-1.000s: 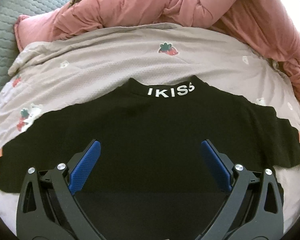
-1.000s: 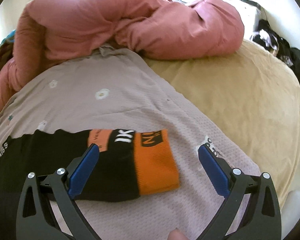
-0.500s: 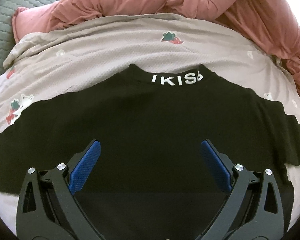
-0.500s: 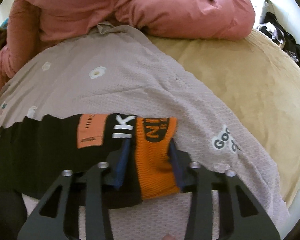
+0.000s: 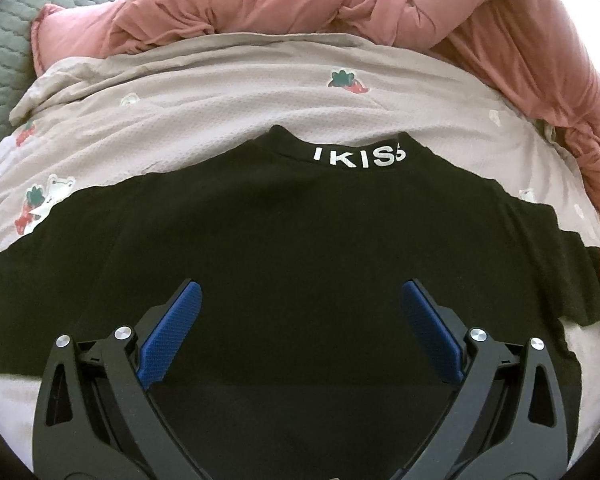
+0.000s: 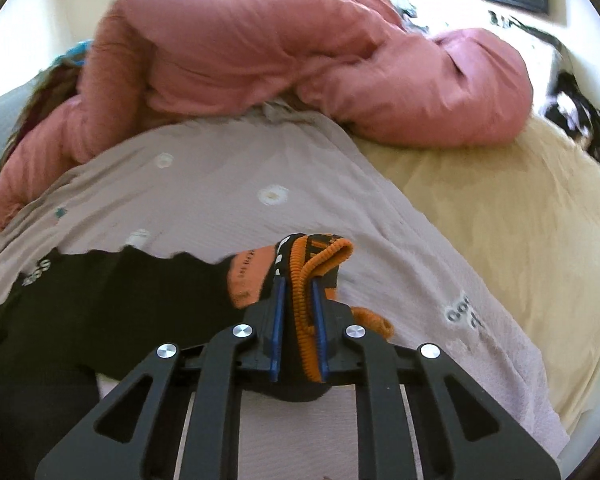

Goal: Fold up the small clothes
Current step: 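Carry the sock with the right gripper onto the sweatshirt chest and release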

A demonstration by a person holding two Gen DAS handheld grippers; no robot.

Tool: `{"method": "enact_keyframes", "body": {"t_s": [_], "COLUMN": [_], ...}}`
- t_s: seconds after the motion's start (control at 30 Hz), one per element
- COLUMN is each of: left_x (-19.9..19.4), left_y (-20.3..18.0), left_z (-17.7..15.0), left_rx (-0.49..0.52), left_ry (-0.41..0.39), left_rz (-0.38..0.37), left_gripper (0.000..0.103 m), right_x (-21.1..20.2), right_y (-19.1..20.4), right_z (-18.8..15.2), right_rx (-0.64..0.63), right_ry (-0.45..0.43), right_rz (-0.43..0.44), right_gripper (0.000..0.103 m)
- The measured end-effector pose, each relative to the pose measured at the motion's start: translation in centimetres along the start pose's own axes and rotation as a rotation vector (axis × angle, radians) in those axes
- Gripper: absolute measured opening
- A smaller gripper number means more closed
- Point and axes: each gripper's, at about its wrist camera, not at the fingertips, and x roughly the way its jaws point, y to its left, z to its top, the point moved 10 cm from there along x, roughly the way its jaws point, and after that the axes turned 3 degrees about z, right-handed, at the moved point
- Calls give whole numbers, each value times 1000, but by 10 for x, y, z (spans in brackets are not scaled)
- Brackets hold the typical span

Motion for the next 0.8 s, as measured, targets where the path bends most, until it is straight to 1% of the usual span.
{"method": "enact_keyframes", "body": {"t_s": [0.23,0.33,0.53,0.67,0.7,0.73,0.77,0.8], "left_x": [-12,-14,-18,-16,-16,-16,-15,-14], "left_y": [9,14,23,30,31,32,33,34], "left_z": [4,6,8,8,8,7,7,6], "left_rx": [-20,-31,-61,-80,-87,-92,-101,-106], "left_ry": [-24,-26,-29,-17,-12,-8,-2,2], "left_rz": [-16,-21,-39,-48,-54,-59,-71,-77], "left_gripper": [94,94,94,94,94,94,94,94], "right_x": [-20,-26,-27,-22,-21,-21,-20,-19], "right_y": [77,121,201,257,266,277,290,299], "right_z": [22,27,24,14,13,11,8,5], "right_rx": [-101,-147,-237,-291,-297,-303,-314,-323], "right_ry": [-48,-58,-45,-24,-22,-21,-11,-2], "right_rz": [114,177,294,370,381,402,425,433], "right_gripper": [12,12,11,11,10,3,1,2]}}
